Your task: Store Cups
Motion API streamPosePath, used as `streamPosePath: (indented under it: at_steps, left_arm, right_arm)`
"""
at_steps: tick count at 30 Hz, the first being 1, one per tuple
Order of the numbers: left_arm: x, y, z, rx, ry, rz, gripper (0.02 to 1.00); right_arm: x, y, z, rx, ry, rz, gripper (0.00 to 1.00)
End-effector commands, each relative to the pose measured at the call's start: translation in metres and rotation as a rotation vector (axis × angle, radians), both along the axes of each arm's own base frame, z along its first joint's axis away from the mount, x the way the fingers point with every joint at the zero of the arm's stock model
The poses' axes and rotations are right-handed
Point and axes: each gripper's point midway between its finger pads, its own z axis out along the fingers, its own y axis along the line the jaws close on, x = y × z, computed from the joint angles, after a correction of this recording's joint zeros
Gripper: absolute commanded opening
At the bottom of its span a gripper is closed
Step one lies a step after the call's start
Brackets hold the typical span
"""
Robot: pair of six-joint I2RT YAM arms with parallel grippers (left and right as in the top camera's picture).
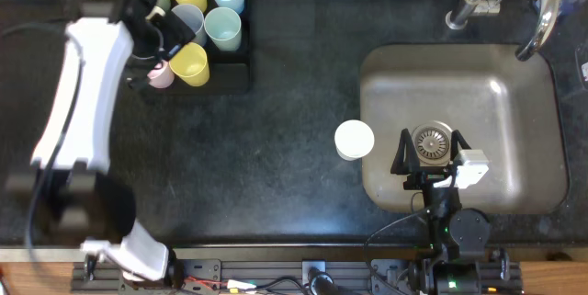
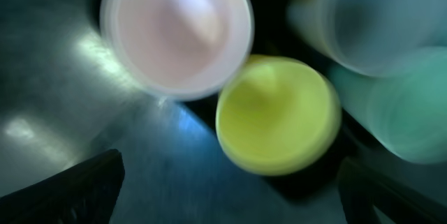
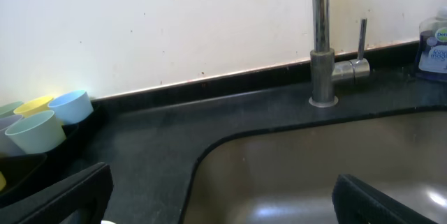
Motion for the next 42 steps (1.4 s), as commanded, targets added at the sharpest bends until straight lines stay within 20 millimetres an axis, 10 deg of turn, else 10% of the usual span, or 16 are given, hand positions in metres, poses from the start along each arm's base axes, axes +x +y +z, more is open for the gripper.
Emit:
streamPosePath:
  at_steps: [1,5,10,15,23,34,42]
  left_arm:
    - [-0.059,0.020,0.083,0.112,-0.141,0.002,0.998]
    - [-0.126,0.023,0.084,0.191,-0.098,-0.110,0.998]
    - [-0.192,0.023,0.025,0.233,-0.115,-0.244,0.998]
    - [-0.160,0.014,-0.004,0.440,-0.559,-0.541,0.998]
    - [-0.144,0.004,0.045,0.720,-1.262,-0.498,0.998]
    - [-0.148,-0.002,-0.030,0.663,-1.139,-0.579,0.998]
    - [-0.148,-0.001,-0.030,0.678,-1.137,-0.590,0.998]
  right_arm:
    - [0.000,-0.001,0.001,0.000,-0.008,-0.003,0.998]
    - [0.000,-0.001,0.001,0.000,-0.008,-0.003,0.998]
    - [0.000,-0.001,0.001,0.000,-0.008,-0.003,0.998]
    - [0.000,-0.001,0.001,0.000,-0.008,-0.003,0.998]
    - [0.000,-0.001,0.001,0.000,-0.008,-0.003,0.998]
    - [0.000,-0.001,0.001,0.000,-0.008,-0.003,0.998]
    - [0.000,-0.001,0.001,0.000,-0.008,-0.003,0.998]
